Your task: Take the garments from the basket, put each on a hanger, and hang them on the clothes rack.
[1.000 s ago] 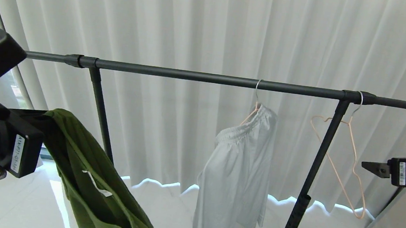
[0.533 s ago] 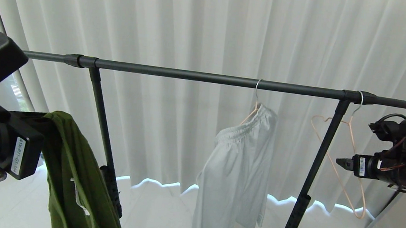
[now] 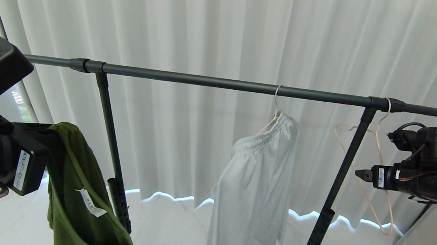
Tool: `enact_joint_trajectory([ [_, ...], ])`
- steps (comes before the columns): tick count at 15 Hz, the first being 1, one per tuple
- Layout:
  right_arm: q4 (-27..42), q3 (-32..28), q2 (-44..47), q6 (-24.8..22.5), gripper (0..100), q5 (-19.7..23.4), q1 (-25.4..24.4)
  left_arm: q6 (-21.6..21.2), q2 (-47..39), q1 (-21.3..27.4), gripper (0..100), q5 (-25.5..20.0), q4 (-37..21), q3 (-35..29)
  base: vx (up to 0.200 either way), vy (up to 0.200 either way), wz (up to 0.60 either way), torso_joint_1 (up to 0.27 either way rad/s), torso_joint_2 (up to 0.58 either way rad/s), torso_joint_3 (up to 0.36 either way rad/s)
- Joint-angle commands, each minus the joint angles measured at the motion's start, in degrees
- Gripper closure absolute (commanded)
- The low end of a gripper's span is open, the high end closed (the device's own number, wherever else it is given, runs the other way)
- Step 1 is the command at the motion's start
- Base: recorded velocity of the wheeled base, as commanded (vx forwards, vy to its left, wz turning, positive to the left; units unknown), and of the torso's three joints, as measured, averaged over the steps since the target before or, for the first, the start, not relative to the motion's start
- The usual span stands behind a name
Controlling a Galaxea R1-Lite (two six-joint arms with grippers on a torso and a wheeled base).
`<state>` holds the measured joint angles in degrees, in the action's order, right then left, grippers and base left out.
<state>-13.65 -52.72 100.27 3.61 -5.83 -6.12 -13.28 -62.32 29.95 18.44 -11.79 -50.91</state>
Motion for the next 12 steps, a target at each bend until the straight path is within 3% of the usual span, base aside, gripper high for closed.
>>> enact_joint_trajectory([
  [1,-0.06,0.08,0.63,0.17,100,0.03,-0.12,0.0,0.18,0.02,100,0.01,0.01,0.11,0.0,0.0,0.0,0.0,0.0,0.0],
  [12,-0.15,-0.54,-1.65,1.67,100,-0.06,-0.03,0.18,0.53,0.02,100,0.01,0.01,0.02,0.0,0.0,0.0,0.0,0.0,0.0],
])
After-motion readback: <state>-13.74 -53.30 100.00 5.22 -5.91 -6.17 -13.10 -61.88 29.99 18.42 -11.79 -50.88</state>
